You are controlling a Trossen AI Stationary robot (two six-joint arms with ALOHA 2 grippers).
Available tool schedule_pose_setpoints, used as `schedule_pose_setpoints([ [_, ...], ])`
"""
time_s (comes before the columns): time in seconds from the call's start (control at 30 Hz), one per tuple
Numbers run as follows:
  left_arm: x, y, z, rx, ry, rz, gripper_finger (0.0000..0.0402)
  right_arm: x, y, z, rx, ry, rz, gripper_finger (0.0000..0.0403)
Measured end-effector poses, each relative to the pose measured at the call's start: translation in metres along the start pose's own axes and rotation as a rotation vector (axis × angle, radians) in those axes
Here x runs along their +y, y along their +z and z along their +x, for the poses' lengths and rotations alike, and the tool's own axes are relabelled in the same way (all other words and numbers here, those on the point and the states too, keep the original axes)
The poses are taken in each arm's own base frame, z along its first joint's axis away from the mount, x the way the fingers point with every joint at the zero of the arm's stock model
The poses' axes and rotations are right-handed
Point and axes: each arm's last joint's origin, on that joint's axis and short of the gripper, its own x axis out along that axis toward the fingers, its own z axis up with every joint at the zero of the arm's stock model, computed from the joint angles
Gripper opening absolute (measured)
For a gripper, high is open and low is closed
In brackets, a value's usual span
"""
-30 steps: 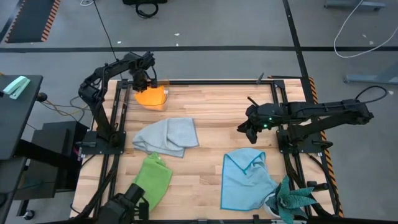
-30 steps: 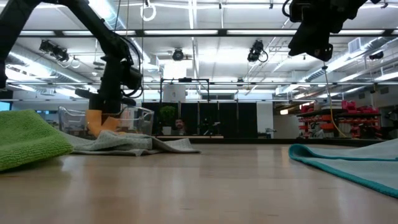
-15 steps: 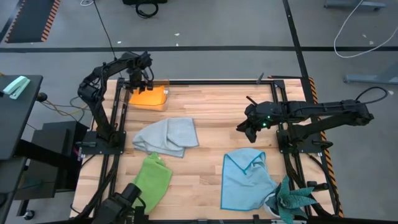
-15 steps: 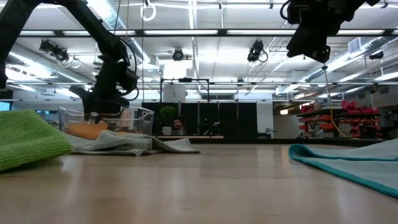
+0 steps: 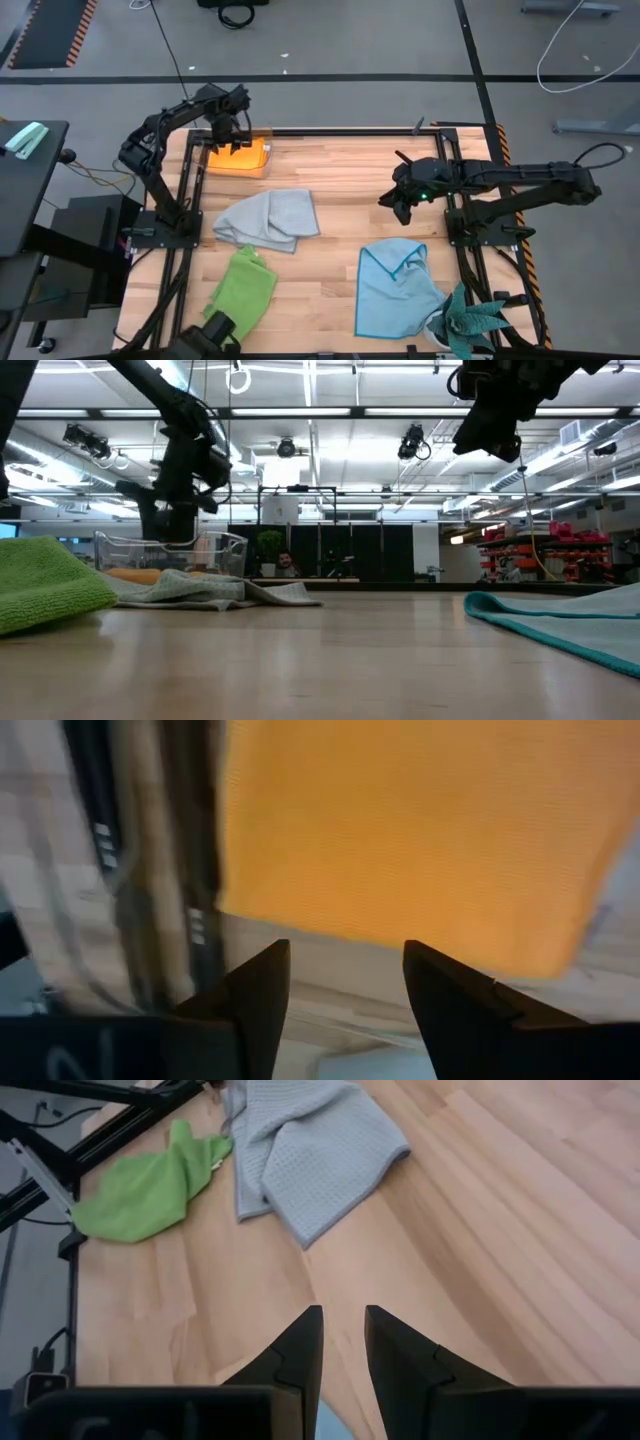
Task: Fold microfiber towels
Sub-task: Put the orange microfiber cloth into the transparent bin, then move the transparent bin to the top right of the table
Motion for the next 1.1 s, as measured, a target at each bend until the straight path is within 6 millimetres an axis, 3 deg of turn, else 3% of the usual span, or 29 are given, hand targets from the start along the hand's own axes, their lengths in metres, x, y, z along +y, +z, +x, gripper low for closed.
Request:
schedule_pose_setpoints([
  [0.27,-0.057,-0.014,-0.009,-0.188,-0.23,0.094,0.0143,-0.003,0.005,0.0,-0.031,0.002,-0.034,0.008],
  [0.4,-0.072,-0.01,-0.008,-0.262,-0.308,0.071,0.0101,-0.003,0.005,0.0,-0.022,0.034,-0.029,0.0068],
  [0.7,-0.105,-0.007,0.007,-0.247,-0.451,0.127,0.0009,-0.003,0.005,0.0,-0.017,0.043,-0.026,0.005],
  [1.1,-0.158,-0.025,-0.004,-0.368,-0.748,0.146,0.0019,-0.002,0.006,0.0,-0.026,0.046,-0.045,0.005],
])
